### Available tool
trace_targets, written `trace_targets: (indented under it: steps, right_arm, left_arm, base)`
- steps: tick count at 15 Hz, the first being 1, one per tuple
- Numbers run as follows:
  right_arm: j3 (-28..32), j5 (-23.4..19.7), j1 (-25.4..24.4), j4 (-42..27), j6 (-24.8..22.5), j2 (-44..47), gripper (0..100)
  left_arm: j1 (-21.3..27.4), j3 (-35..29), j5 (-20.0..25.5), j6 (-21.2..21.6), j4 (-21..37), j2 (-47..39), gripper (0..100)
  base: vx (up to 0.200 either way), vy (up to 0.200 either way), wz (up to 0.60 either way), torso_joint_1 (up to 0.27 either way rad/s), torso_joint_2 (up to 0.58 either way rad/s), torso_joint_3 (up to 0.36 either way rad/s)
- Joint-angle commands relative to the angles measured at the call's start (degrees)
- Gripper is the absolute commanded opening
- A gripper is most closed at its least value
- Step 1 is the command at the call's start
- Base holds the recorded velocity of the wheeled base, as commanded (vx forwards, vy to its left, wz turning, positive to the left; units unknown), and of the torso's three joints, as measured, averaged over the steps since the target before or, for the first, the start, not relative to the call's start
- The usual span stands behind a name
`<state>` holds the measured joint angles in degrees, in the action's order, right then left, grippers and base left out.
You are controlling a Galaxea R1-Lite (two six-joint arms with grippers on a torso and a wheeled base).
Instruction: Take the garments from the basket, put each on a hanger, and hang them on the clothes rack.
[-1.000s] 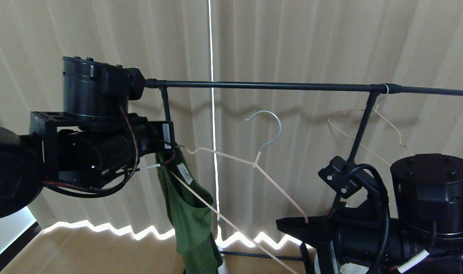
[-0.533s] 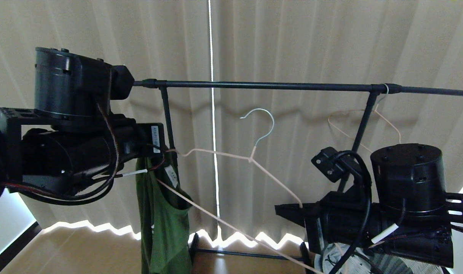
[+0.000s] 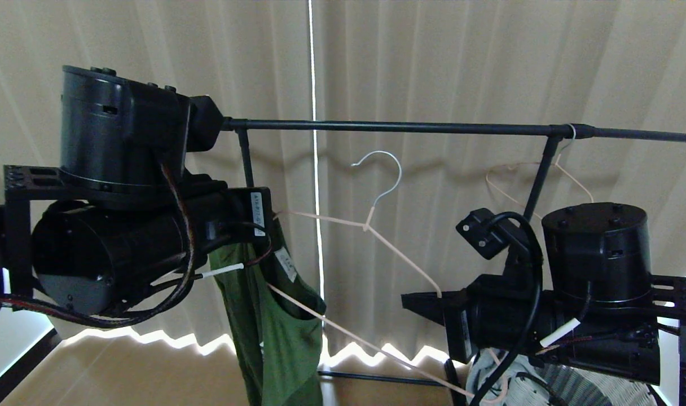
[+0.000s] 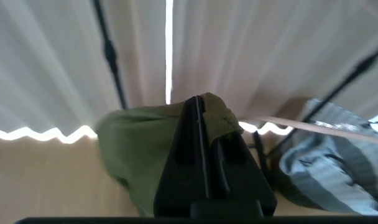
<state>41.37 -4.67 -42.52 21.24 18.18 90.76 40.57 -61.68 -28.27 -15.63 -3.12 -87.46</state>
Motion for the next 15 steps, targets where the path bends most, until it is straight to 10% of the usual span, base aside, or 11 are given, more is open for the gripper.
trace_targets:
  steps: [1, 8, 15]
  right_arm:
    - [0.11, 0.01, -0.11, 0.03, -0.07, 0.21, 0]
    - [0.29, 0.1, -0.11, 3.37, -1.48, 1.0, 0]
    - [0.46, 0.19, -0.19, 4.87, -2.97, 1.0, 0]
  left_arm:
    - [1.27, -0.19, 0.58, -0.1, -0.31, 0.0, 0]
    - [4.52, -2.48, 17.81, 1.13, -1.1, 1.32, 0]
    - [8.65, 0.42, 21.5, 5.43, -3.56, 1.32, 0]
  base:
    - [0.0, 0.0, 0.0, 0.0, 0.0, 0.0]
    - [0.0, 0.0, 0.0, 0.0, 0.0, 0.0]
    - [0.0, 0.0, 0.0, 0.0, 0.0, 0.0]
